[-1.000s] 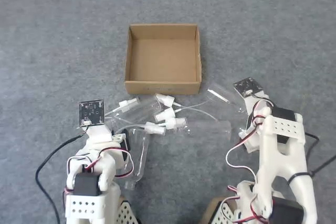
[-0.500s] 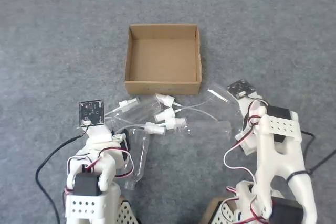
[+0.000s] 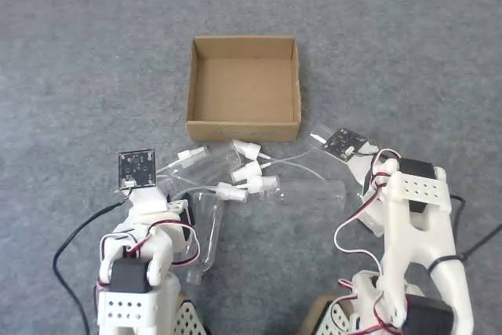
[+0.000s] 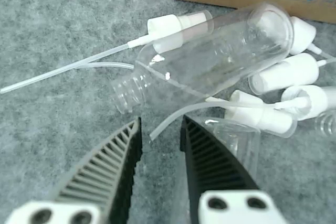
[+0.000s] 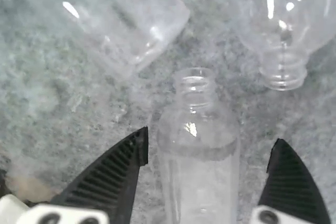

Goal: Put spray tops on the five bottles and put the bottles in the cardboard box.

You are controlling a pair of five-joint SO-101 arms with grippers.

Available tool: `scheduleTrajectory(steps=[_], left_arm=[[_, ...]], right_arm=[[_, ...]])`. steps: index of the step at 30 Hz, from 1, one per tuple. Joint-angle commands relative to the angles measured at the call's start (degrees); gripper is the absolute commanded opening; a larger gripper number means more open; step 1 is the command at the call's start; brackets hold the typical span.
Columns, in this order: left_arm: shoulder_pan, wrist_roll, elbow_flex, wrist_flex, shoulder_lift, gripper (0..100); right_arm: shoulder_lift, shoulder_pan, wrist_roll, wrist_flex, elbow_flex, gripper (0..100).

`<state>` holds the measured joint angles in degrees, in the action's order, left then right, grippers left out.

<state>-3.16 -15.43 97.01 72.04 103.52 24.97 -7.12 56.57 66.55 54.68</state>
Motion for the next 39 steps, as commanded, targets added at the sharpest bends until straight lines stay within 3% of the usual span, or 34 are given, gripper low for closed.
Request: scheduleTrajectory(steps=[1,22,29,39], left_arm=[[-0.09,-0.35,-0.48,0.26,0.70,11],[-0.09,-0.35,-0.48,0.26,0.70,11],[-0.09,-0.35,-0.48,0.26,0.70,11],[-0.09,-0.35,-0.48,0.26,0.70,11]], right_arm=[[0.13,0.22,2.99,0.22,0.18,32.2],[0.13,-3.82,5.36,-5.05,3.69,32.0],[0.22,-3.65,5.19,-5.05,3.69,16.9],[0.84,-3.74,2.73,-4.53,2.55,10.1]])
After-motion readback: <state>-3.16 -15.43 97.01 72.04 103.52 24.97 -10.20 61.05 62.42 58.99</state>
